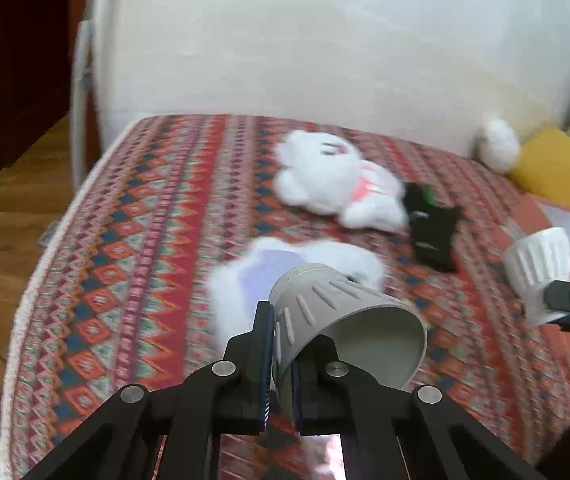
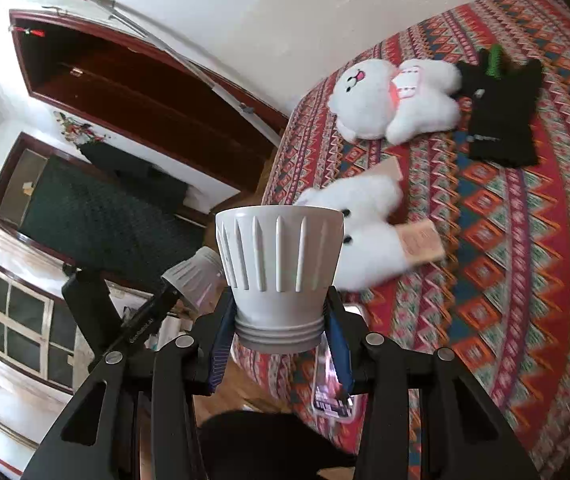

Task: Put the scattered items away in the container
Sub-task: 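Grasp the grey ribbed lamp cover with the left tool while the right tool grasps the white one, then carry the grey cover with the left tool while the right tool carries the white cover into the box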

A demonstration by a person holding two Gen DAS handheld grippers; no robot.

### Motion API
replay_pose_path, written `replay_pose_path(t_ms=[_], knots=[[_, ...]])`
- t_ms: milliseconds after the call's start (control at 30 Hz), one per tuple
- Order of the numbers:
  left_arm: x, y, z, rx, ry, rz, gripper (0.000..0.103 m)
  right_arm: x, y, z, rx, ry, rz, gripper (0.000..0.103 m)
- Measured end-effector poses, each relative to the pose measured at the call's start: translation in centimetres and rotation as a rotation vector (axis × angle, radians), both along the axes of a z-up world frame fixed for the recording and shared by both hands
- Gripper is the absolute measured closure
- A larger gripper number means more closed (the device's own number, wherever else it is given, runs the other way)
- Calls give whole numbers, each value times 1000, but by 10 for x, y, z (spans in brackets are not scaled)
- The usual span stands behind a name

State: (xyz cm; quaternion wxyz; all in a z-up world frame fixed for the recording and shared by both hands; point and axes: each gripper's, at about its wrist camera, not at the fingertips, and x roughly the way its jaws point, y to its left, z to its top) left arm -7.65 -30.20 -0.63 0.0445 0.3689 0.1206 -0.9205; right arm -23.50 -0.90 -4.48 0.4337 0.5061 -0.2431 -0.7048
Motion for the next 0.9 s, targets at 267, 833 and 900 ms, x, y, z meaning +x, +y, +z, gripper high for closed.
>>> replay_pose_path(t_ms=[267, 833, 900], knots=[[-7, 106, 18, 12, 30, -170, 100, 50, 94, 19, 8, 48, -35, 58], [-111, 353, 56, 130, 97, -570, 100, 81, 355, 72, 47, 164, -430, 58], [-130, 377, 60, 101, 104, -594, 100, 75, 376, 77, 66, 186, -477, 58]])
